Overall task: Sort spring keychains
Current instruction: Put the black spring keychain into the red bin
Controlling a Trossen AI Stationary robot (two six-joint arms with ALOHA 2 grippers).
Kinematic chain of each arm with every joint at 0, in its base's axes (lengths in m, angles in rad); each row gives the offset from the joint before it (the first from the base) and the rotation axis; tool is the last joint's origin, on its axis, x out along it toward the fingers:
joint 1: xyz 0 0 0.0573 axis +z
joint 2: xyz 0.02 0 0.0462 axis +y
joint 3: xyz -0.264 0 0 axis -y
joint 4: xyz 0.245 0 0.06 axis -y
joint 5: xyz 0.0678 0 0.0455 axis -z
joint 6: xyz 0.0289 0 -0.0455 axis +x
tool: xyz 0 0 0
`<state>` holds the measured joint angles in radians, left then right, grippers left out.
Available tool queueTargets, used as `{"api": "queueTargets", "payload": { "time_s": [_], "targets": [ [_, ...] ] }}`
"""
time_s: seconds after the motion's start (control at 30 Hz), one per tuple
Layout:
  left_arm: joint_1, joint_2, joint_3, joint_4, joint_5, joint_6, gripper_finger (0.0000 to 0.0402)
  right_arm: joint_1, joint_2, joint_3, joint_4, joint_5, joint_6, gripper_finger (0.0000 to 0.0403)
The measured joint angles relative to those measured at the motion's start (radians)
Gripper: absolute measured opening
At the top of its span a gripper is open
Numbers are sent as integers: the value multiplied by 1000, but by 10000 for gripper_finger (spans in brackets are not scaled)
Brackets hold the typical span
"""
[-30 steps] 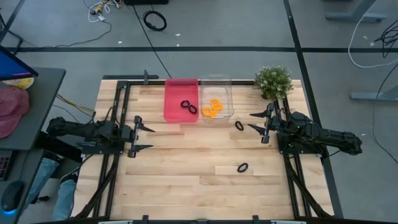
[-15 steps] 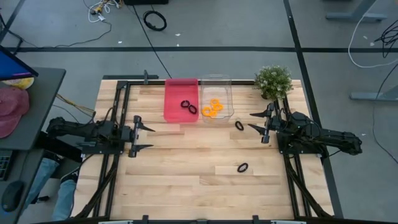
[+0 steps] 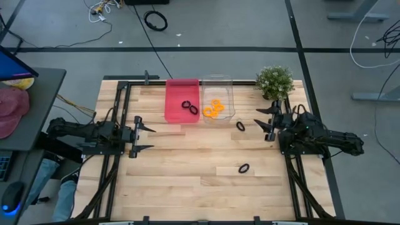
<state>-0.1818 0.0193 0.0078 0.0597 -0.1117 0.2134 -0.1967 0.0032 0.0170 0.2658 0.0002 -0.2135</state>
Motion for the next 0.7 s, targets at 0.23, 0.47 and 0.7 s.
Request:
{"api": "queueTargets", "payload": {
  "time_s": [0.23, 0.47, 0.7],
  "targets": [
    [0, 0, 0, 1, 1, 0, 298, 0, 0, 0, 102, -38, 317, 221],
    [0, 0, 0, 2, 3, -1, 298, 0, 0, 0, 146, -43, 523, 221],
    [0, 0, 0, 2, 3, -1, 298, 0, 0, 0, 124, -43, 623, 221]
  ]
}}
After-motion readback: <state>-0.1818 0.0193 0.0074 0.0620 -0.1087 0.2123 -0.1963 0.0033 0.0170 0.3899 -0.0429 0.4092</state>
